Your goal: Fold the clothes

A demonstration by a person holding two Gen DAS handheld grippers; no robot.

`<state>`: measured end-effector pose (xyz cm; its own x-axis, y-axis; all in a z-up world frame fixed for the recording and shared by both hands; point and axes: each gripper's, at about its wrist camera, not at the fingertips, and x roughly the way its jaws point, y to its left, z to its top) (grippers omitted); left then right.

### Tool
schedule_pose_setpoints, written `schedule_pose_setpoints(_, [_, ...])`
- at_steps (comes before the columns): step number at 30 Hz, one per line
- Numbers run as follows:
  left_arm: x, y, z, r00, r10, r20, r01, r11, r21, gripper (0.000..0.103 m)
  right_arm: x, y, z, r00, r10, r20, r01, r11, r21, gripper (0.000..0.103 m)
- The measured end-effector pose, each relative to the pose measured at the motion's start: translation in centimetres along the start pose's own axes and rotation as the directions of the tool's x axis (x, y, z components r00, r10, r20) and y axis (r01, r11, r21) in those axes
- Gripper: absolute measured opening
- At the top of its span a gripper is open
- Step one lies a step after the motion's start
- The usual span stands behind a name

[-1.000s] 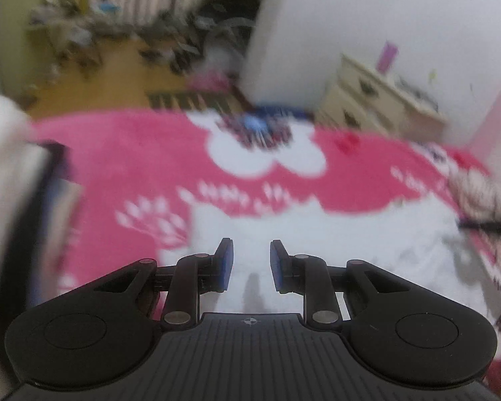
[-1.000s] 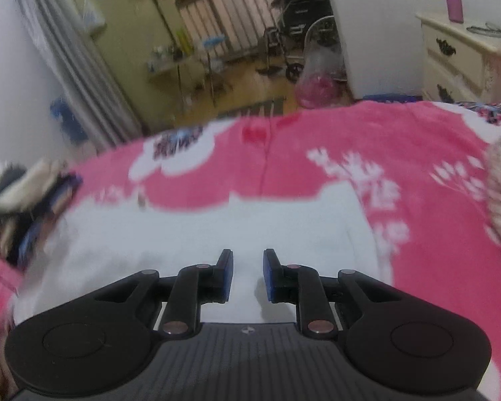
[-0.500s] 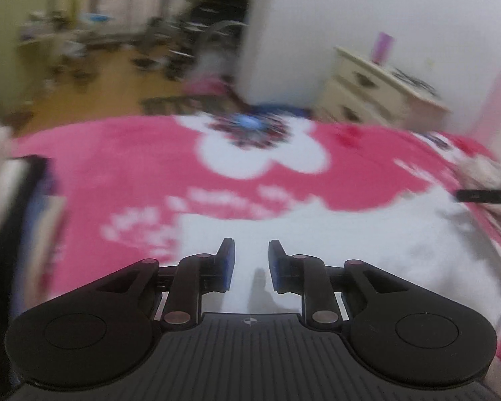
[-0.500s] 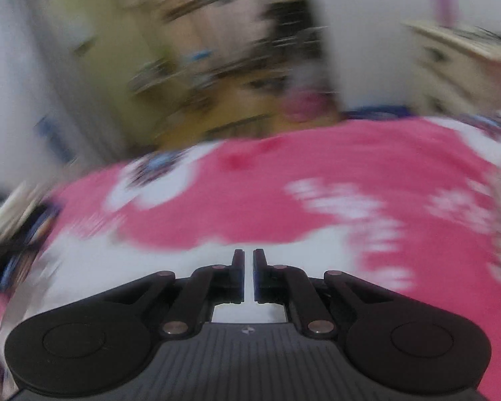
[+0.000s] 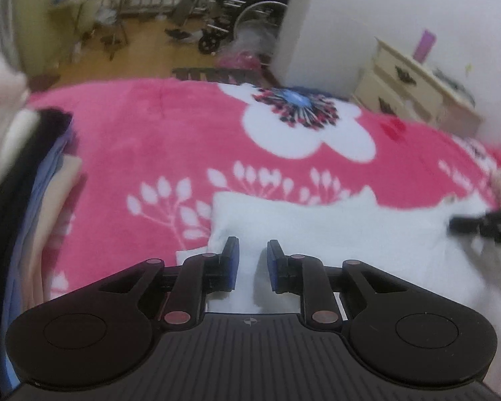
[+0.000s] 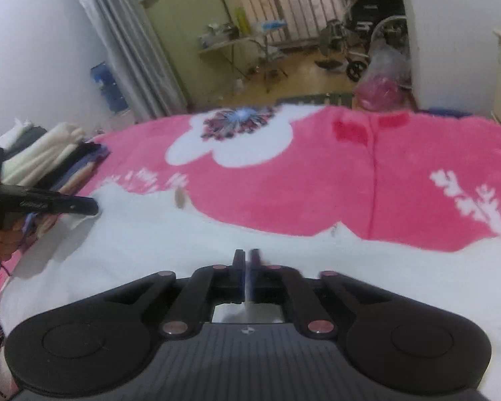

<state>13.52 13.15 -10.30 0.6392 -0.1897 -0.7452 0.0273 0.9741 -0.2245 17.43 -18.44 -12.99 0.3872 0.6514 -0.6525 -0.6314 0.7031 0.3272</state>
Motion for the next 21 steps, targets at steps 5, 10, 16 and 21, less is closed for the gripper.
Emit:
schedule_pose_setpoints(5, [0.5,-0.5,-0.2,0.999,0.029,0.018,-0.030,0.999,0.045,0.020,2.2,3.3,-0.7,0.989,0.115,-0.090,-0.120,0.992,-0.051,0.007])
schedule_pose_setpoints(10, [0.2,-0.4,-0.1,0.999,0.037,0.022,-0.038,0.999,0.038,0.019,5.5,-1.1,1.6,0.995,0.096,-0.005,-0.093,0.968,0.234,0.000])
schedule_pose_setpoints(16, [-1.4,-2.2,0.0,0.997,-0.057,0.051,0.050,0.991,0.124,0.027,3.5,-0.5,3.1,0.987,0.163,0.007,-0.161,0.961,0.225,0.007])
schedule_pose_setpoints(21, [1.5,-3.8,-0.3,0.998,-0.044,-0.035,0.049,0.981,0.187,0.027,6.7,3.3,2.9,0.963,0.227,-0.147,-0.212,0.971,0.110,0.013])
